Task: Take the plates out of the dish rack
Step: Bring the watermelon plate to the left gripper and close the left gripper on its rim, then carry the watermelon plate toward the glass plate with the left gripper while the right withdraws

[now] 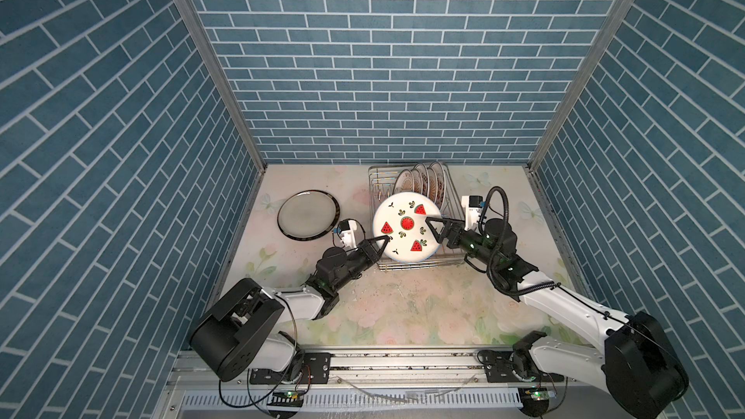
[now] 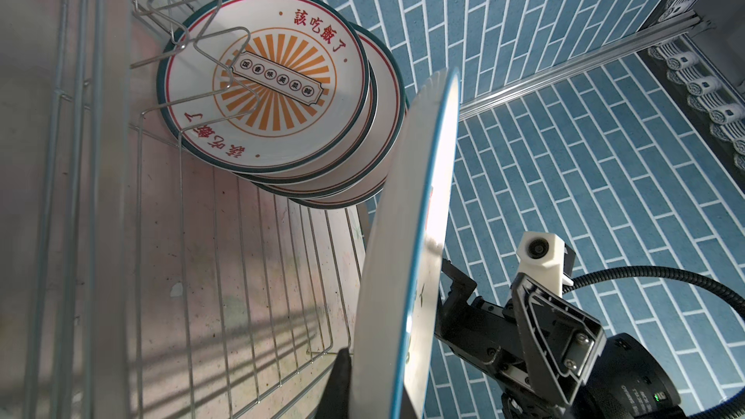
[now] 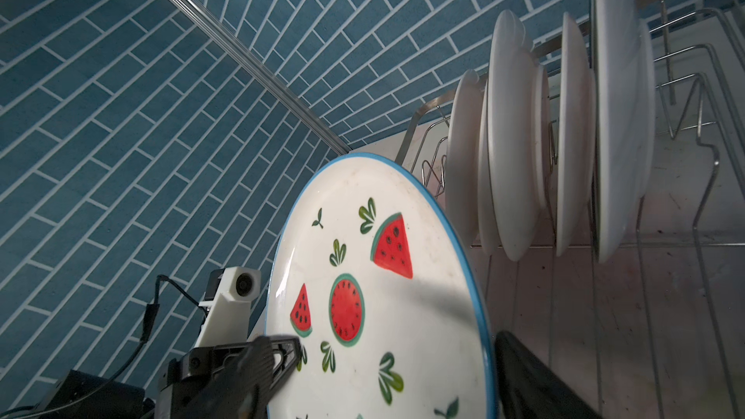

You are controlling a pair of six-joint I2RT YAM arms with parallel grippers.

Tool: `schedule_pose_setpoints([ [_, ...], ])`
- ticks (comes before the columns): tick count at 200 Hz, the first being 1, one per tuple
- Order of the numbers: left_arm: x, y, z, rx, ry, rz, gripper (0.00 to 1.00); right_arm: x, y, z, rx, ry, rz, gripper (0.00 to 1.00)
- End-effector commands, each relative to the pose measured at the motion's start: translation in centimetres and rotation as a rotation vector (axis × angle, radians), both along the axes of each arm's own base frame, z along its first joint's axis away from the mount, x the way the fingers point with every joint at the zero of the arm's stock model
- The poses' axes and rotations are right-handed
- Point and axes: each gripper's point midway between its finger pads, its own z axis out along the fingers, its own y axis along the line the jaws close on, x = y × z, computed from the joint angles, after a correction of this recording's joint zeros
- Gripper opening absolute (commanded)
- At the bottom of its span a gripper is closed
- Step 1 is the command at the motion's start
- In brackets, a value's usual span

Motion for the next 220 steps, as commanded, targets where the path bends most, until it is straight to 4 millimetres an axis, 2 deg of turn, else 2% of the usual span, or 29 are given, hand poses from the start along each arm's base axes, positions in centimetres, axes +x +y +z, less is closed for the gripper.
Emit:
schedule_pose_setpoints([
  [1, -0.3, 0.6, 5.6, -0.120, -0.156, 0.000, 0.00, 0.3, 0.7, 2.1, 0.018, -0.042, 0.014, 0.86],
  [35, -0.2, 1.8, 6.2, -0.135, -0.159, 0.022, 0.00, 0.4, 0.5, 2.0, 0.019, -0.046, 0.003, 0.86],
  [96, 0.7, 3.7, 7.5, -0.147, -0.163, 0.063, 0.00, -0.1, 1.5, 2.5, 0.051, -0.045, 0.068, 0.88],
  [151, 1.5, 6.9, 8.0, -0.134, -0.152, 0.140, 0.00, -0.4, 1.9, 2.7, 0.027, -0.085, 0.085, 0.88],
  [183, 1.6, 9.2, 8.3, -0.116, -0.140, 0.198, 0.00, -1.2, 3.0, 3.0, -0.017, -0.145, 0.108, 0.87],
  [220, 1.8, 11.4, 9.0, -0.134, -0.140, 0.239, 0.00, -2.1, 5.6, 3.1, -0.078, -0.162, 0.152, 0.89],
])
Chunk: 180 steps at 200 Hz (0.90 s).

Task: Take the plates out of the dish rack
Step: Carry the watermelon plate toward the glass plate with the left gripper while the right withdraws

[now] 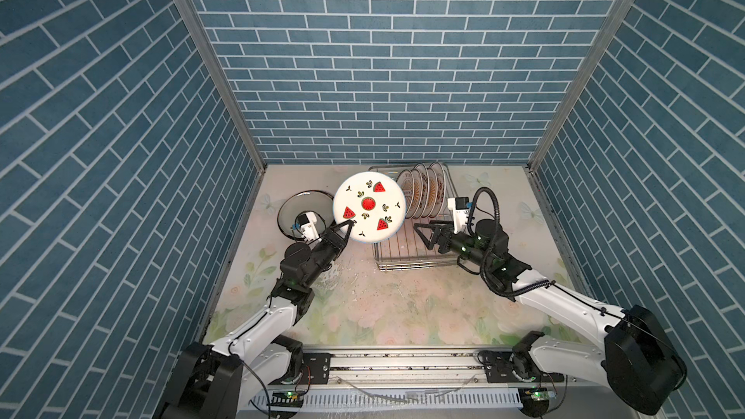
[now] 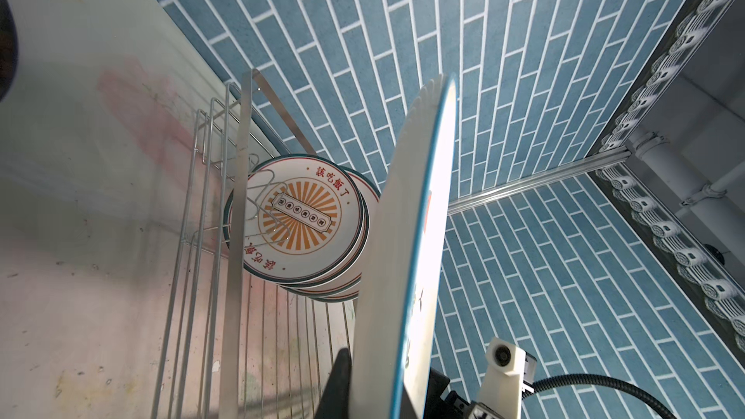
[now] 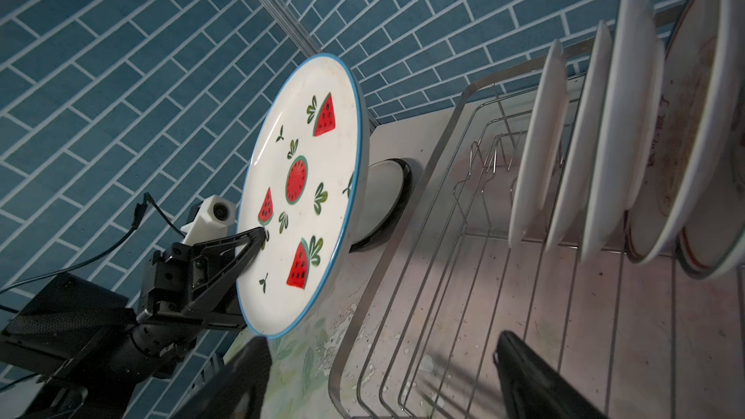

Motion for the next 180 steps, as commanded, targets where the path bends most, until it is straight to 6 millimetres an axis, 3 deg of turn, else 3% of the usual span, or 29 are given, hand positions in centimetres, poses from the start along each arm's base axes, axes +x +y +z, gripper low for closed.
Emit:
schedule_pose_setpoints([
  [1, -0.4, 1.0, 3.9, -0.054, -0.120, -0.001, 0.00, 0.1, 1.6, 2.1, -0.026, -0.092, 0.017, 0.89],
  [33, 0.1, 2.0, 4.2, -0.064, -0.113, 0.007, 0.00, -0.5, 3.3, 2.9, -0.017, -0.132, 0.062, 0.89],
  [63, 0.7, 4.3, 3.4, -0.048, -0.079, 0.089, 0.00, -0.5, 4.8, 3.0, -0.032, -0.142, 0.085, 0.89],
  [180, 3.4, 11.0, 1.1, -0.039, 0.033, 0.269, 0.00, 0.9, 12.4, 0.9, -0.142, -0.147, 0.180, 0.89],
])
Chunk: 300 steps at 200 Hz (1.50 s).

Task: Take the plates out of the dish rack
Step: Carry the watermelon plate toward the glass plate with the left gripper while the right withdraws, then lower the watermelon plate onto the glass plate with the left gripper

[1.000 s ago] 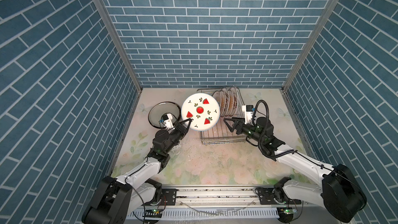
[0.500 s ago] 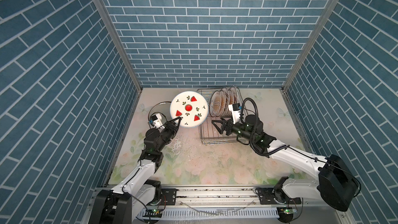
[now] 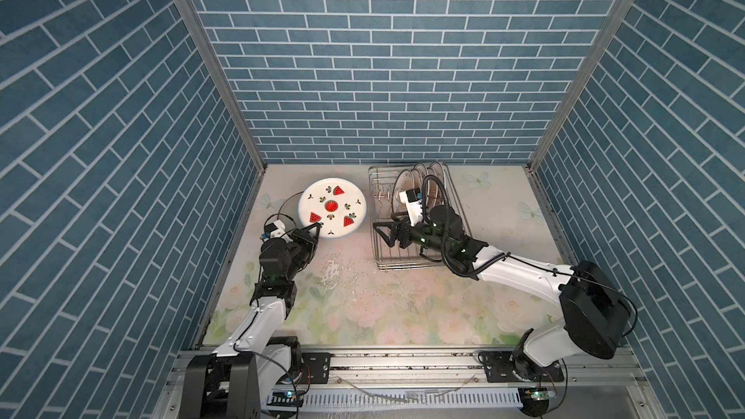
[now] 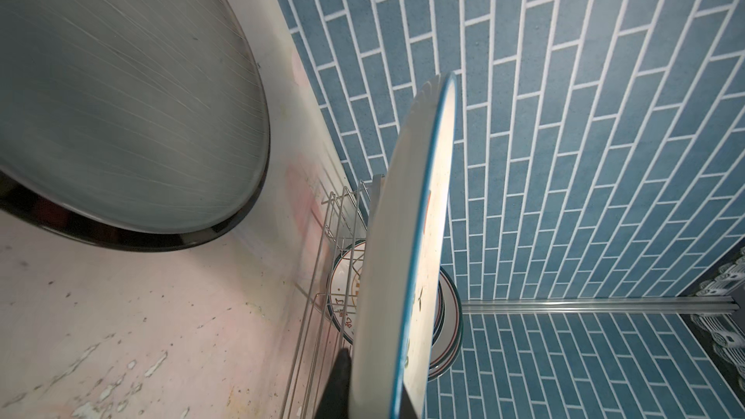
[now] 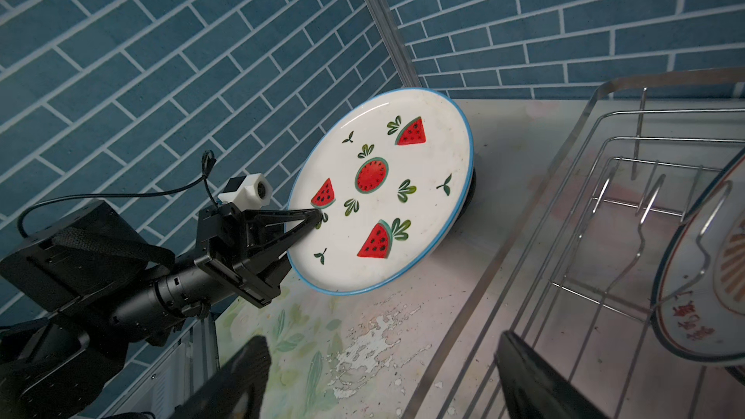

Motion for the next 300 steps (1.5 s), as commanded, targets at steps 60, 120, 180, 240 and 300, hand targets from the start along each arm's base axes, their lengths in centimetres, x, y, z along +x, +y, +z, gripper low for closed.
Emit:
schedule_pose_setpoints([
  [60, 1.8, 4.6, 4.2, 0.017, -0.129, 0.113, 0.00, 2.0, 5.2, 0.0, -0.040, -0.122, 0.068, 0.88],
  [120, 2.4, 7.1, 2.5, 0.059, -0.053, 0.190, 0.00, 4.4, 7.9, -1.9, -0.147, -0.083, 0.067, 0.89],
  [180, 3.3, 8.4, 1.5, 0.081, -0.015, 0.222, 0.00, 5.1, 8.8, -2.2, -0.130, -0.156, 0.025, 0.99],
  [240, 4.0, 9.3, 1.2, 0.099, 0.006, 0.241, 0.00, 4.7, 11.5, -3.6, -0.159, -0.138, 0.119, 0.99],
  [300, 4.7, 10.4, 0.0, 0.130, 0.059, 0.279, 0.00, 5.2, 13.9, -5.4, -0.197, -0.090, 0.180, 0.98],
])
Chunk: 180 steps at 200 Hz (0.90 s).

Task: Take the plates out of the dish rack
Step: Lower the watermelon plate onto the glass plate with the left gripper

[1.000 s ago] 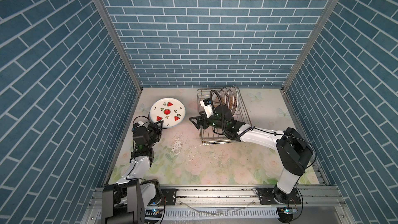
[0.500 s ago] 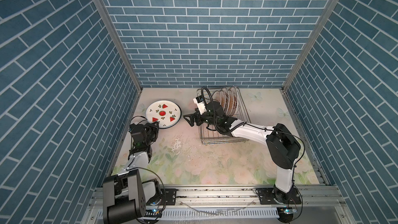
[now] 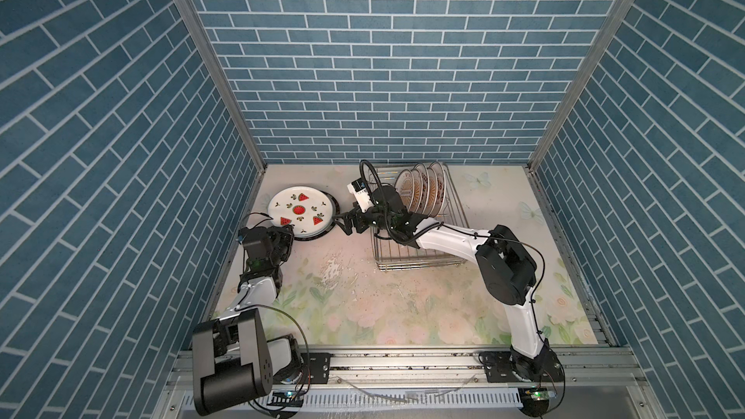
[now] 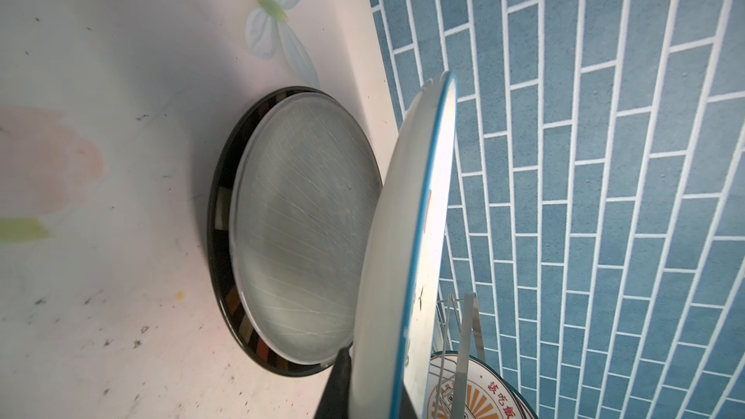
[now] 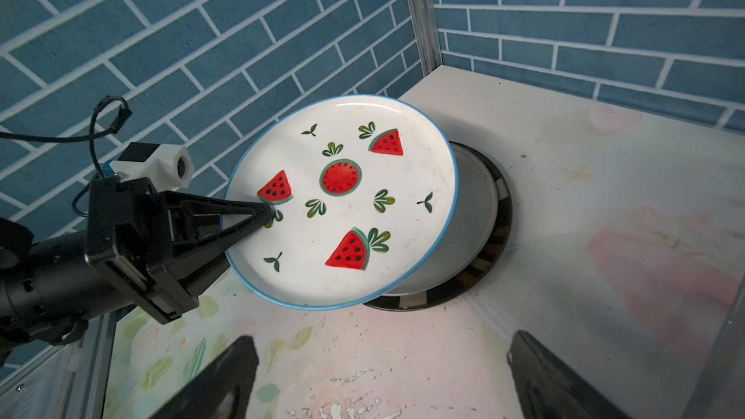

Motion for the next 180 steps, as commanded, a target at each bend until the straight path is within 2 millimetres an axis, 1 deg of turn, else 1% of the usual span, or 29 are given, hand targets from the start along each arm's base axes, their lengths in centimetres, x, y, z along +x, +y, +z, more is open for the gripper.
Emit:
schedule_pose_setpoints([
  [1, 2.0, 0.9, 4.2, 0.058, -0.136, 0.005, 0.00, -0.6, 1.3, -0.1, -0.017, -0.006, 0.064, 0.98],
  [31, 2.7, 1.2, 3.3, 0.058, -0.113, 0.006, 0.00, -0.4, 2.0, -1.1, -0.040, 0.017, 0.076, 0.99],
  [62, 3.4, 0.8, 2.5, 0.043, -0.106, -0.017, 0.00, -0.3, 2.0, -1.0, -0.037, 0.006, 0.073, 0.98],
  [97, 3.8, 1.4, 1.4, 0.050, -0.067, 0.003, 0.00, -0.5, 2.1, -1.1, -0.035, 0.005, 0.080, 0.98],
  [98, 3.8, 1.4, 1.4, 0.050, -0.067, 0.003, 0.00, -0.5, 2.1, -1.1, -0.035, 0.006, 0.080, 0.98],
  [100, 3.9, 1.4, 1.3, 0.048, -0.066, 0.000, 0.00, -0.4, 2.2, -2.4, -0.052, 0.020, 0.082, 0.98],
  [105, 4.1, 1.3, 1.3, 0.043, -0.066, -0.006, 0.00, -0.5, 2.3, -2.9, -0.058, 0.025, 0.084, 0.98],
  [124, 4.7, 1.3, 0.8, 0.030, -0.066, -0.012, 0.00, -0.6, 2.5, -3.2, -0.060, 0.026, 0.086, 0.98],
  [159, 4.9, 1.5, 0.2, 0.031, -0.049, -0.006, 0.00, -0.5, 2.5, -3.5, -0.064, 0.029, 0.083, 0.98],
  [180, 4.7, 1.6, 0.0, 0.041, -0.033, 0.001, 0.05, -0.5, 2.5, -3.6, -0.066, 0.029, 0.079, 0.98],
])
